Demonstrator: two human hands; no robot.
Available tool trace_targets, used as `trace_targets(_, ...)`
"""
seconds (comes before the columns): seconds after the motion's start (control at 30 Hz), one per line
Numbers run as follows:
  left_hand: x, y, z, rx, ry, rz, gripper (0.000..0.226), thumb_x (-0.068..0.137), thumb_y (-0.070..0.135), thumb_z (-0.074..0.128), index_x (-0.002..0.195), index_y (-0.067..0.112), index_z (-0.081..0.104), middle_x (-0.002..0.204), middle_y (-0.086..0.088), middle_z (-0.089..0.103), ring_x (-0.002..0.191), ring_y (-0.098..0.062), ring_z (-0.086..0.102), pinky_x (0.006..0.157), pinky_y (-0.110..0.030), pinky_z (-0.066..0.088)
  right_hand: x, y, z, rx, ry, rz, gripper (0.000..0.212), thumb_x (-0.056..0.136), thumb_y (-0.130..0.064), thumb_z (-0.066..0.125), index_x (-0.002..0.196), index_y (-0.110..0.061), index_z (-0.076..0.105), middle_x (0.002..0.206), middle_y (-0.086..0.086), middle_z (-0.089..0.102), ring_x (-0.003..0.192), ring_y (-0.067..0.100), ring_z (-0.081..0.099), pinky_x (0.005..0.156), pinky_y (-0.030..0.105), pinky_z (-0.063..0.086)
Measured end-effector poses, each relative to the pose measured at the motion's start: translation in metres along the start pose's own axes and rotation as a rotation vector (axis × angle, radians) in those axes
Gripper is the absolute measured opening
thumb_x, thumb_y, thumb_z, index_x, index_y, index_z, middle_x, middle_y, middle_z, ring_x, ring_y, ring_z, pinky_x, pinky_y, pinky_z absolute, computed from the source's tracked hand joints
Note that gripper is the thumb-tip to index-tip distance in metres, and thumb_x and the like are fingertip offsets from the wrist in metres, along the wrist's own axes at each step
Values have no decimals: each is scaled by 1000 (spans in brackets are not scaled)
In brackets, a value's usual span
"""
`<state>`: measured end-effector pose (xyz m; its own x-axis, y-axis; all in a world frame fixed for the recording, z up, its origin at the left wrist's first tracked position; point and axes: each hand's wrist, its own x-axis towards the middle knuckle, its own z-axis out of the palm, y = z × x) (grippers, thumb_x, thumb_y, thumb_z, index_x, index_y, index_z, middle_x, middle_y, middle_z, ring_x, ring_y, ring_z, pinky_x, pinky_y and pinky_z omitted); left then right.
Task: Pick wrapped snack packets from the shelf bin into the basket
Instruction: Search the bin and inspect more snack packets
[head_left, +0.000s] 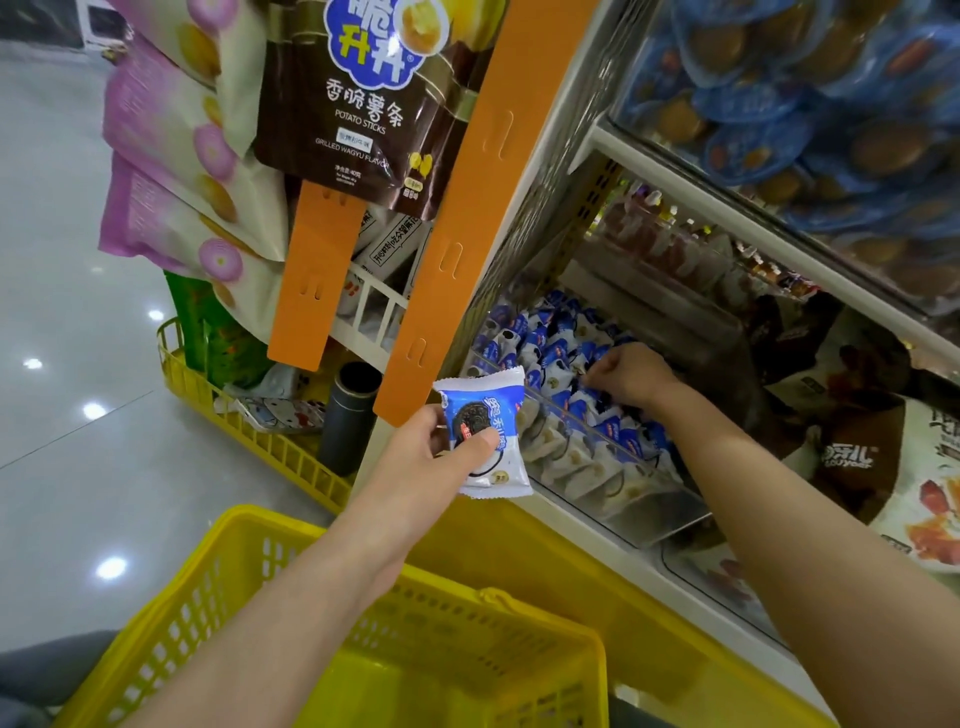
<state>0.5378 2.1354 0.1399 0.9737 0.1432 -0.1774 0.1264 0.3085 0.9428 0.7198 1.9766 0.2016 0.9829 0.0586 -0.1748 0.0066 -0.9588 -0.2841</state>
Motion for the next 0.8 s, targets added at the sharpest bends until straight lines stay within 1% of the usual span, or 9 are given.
trace_targets(0.07,-1,0,1,-15,-8,19,24,89,28,58,111,33,51,109,4,65,99,-10,63,75,-26,50,1,3,0,74,59,-39,12,89,-7,57,90,0,67,109,16,66,99,27,61,90,42,51)
trace_targets(0.17,-2,0,2,-49,1,42,22,90,21,56,106,35,50,106,2,65,91,-11,67,77,-34,58,0,10,-3,183,212,-45,23,88,-4,59,68,-14,63,100,10,67,94,19,59,90,36,50)
trace_targets(0.27,-3,-2,1,-46,10,45,21,90,23,56,109,31,50,106,1,66,89,-12,68,75,-32,58,-7,17,-16,271,406,-77,15,88,-8,60,76,-17,61,94,5,65,84,11,55,82,24,44)
trace_targets(0.4,-4,-3,2,-81,1,59,23,92,26,50,114,19,55,105,-1,68,92,-12,67,74,-26,57,-35,16,-36,445,563,-215,6,88,-11,61,92,-15,64,93,4,65,87,12,59,83,19,46)
trace_targets(0.47,-5,-3,3,-144,-10,83,22,94,28,45,112,19,56,101,-1,69,89,-13,68,72,-25,57,-58,11,-41,545,492,-282,8,87,-12,62,91,-18,64,89,1,65,86,12,62,77,18,52)
trace_targets(0.53,-5,-3,4,-187,-8,91,24,95,33,41,110,19,55,101,-2,69,91,-16,68,72,-25,58,-84,5,-37,659,289,-358,12,86,-8,62,86,-20,62,84,0,64,76,7,63,65,13,53)
trace_targets(0.6,-6,-3,4,-232,-21,78,29,96,35,38,112,18,54,104,-2,69,96,-18,67,75,-26,57,-107,1,-28,626,127,-430,13,85,-6,63,86,-20,62,83,2,65,70,5,64,64,15,54)
trace_targets(0.7,-11,-4,4,-268,-121,43,32,97,34,34,116,19,55,102,2,71,98,-14,67,76,-27,56,-128,-4,-9,470,68,-462,10,84,-9,65,89,-18,64,87,3,67,77,12,65,71,23,57)
trace_targets(0.8,-18,-7,5,-276,-205,-28,32,98,34,32,121,22,51,104,-2,71,98,-18,67,76,-34,57,-137,-9,8,457,14,-473,9,84,-10,65,89,-18,64,87,2,66,75,10,63,69,19,55)
